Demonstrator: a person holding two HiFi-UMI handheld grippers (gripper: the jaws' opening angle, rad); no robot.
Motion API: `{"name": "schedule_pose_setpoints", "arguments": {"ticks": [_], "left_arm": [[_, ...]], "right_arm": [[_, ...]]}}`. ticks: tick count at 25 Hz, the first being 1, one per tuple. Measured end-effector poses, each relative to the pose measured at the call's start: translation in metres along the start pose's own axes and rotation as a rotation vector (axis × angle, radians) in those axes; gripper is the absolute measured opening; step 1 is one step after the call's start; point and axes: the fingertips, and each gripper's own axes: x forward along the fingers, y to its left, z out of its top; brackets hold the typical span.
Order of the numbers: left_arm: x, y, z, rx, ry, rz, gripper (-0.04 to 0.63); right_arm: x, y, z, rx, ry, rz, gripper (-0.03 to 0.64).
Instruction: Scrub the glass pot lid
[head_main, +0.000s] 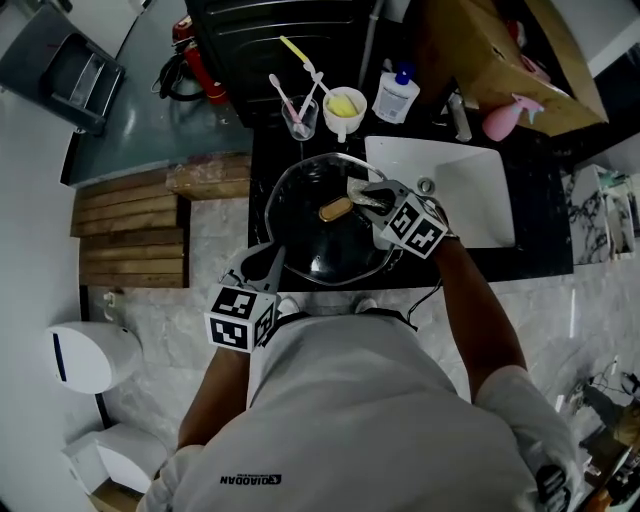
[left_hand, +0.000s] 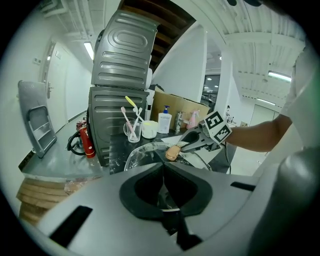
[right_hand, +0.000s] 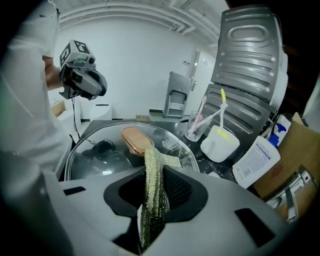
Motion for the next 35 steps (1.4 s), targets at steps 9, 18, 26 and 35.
{"name": "schedule_pose_setpoints", "arguments": {"ticks": [9, 18, 26, 35], "left_arm": [[0.001, -0.006, -0.006, 0.037, 0.022, -0.093, 0.018], [0.004, -0.008, -0.01, 0.072, 0.027, -0.177, 0.018], [0.004, -0.01, -0.015, 0.105, 0.045, -0.234, 0.018], [0.002, -0.017, -0.017, 0.148, 0.059, -0.285, 0.018]], "right_arm": [[-0.012, 0.018, -0.012, 0.085, 0.027, -0.076, 0.094], [-0.017, 0.039, -0.01, 0.18, 0.064, -0.148, 0.094], [-0.017, 0.057, -0.003, 0.314, 0.056, -0.219, 0.1], [-0.014, 0.08, 0.009, 0.375, 0.039, -0.273, 0.103]]}}
